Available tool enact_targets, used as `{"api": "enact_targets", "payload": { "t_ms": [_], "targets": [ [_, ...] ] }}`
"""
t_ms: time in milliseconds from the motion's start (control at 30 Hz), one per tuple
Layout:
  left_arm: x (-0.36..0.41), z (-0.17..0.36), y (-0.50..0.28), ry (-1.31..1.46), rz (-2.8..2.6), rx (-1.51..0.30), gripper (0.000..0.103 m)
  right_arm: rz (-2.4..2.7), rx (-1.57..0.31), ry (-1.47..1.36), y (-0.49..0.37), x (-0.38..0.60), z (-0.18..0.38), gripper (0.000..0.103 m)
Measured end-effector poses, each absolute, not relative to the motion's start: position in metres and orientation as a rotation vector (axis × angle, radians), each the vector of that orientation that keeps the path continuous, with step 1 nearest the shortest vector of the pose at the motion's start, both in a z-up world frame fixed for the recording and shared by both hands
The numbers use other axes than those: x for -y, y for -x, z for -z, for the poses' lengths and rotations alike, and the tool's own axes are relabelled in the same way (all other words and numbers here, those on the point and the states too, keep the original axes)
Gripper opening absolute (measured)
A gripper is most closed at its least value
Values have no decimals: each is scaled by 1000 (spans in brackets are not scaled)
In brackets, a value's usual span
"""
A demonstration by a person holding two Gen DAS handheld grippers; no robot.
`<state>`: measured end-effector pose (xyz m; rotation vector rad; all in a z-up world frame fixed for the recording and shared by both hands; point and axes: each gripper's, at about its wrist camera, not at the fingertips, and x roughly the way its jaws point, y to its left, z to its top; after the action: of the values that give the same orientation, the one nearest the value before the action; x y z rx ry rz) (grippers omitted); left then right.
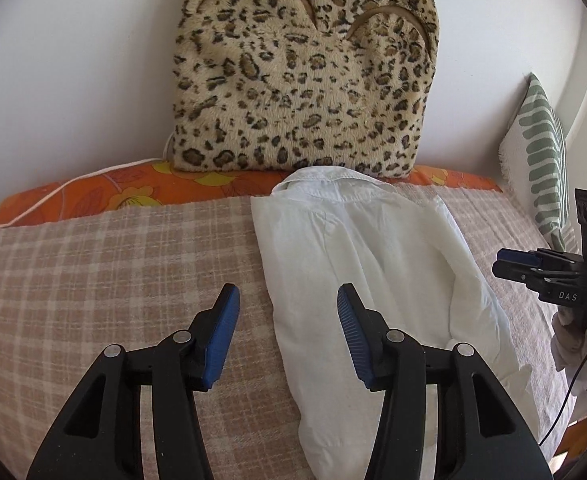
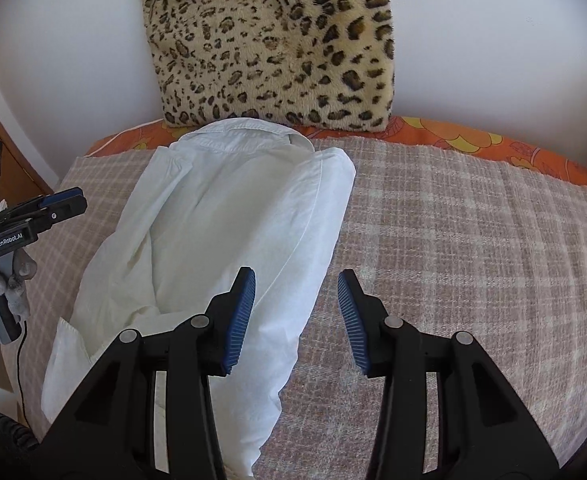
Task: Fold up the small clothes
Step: 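Move both open tools to the shirt collar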
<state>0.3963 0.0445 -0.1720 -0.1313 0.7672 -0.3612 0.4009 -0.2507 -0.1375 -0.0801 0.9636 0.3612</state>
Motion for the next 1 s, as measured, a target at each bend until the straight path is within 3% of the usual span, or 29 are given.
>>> {"api": "enact_targets", "payload": {
  "t_ms": [600,833,1000],
  "targets": [
    [-43,191,-459,150,341,-803,49,-541,-1094,-15,-476,194,187,46],
    [-52,201,-483,246,374,-844,49,-562,-966,-165,-480,250,145,46],
    [-56,211,-496,297,394,-866,49,-456,-1002,-220,-500,292,157,46]
  ]
}}
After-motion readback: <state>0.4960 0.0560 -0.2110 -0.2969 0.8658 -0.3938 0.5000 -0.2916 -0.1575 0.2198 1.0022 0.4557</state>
